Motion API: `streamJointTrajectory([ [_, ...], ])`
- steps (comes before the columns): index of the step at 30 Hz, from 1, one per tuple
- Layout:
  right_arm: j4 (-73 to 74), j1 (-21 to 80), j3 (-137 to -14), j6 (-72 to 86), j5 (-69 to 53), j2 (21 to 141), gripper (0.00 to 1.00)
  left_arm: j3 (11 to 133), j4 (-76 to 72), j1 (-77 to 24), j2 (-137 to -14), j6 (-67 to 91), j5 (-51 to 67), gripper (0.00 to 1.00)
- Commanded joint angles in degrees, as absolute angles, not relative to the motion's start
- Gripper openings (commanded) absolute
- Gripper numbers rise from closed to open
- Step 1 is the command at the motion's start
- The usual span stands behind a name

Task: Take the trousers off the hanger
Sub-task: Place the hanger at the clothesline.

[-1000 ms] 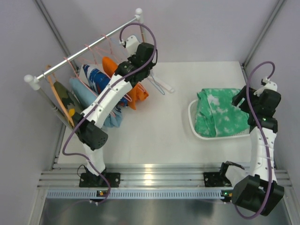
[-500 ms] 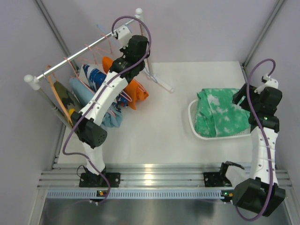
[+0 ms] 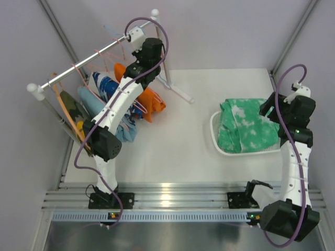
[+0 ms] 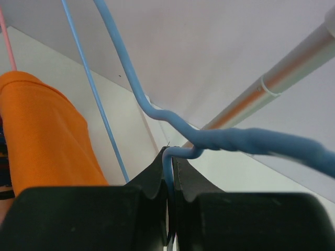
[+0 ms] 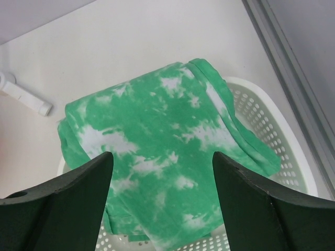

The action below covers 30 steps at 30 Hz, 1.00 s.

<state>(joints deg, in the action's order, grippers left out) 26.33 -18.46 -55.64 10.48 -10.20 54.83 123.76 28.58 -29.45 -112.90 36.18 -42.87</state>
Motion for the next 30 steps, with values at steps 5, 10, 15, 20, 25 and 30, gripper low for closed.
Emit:
streamJointTrajectory([
  [5, 25.8, -17.6, -59.0, 9.9, -9.5, 55.0, 0.77, 127.2, 22.5, -27.8, -112.6, 34.0, -46.4, 0.0],
  [10, 25.5, -17.4, -58.9, 10.1, -9.5, 55.5, 0.77, 128.2, 22.4, -25.8, -114.0, 33.7, -45.4, 0.0],
  [15, 25.3, -17.0, -59.1, 10.5, -9.1, 55.9, 0.77, 128.2, 23.7, -25.4, -115.2, 34.4, -44.4, 0.0],
  [20, 25.5, -16.6, -59.0, 10.5, -8.8, 55.8, 0.77, 128.2, 25.0, -25.4, -116.3, 35.2, -43.8, 0.0],
  [25, 25.8, -16.4, -59.0, 10.2, -8.6, 55.4, 0.77, 127.7, 26.2, -25.4, -116.3, 36.0, -43.2, 0.0],
  [30, 25.8, -15.0, -59.5, 9.2, -9.8, 55.0, 0.79, 127.9, 25.0, -25.4, -115.8, 34.5, -40.8, 0.07],
])
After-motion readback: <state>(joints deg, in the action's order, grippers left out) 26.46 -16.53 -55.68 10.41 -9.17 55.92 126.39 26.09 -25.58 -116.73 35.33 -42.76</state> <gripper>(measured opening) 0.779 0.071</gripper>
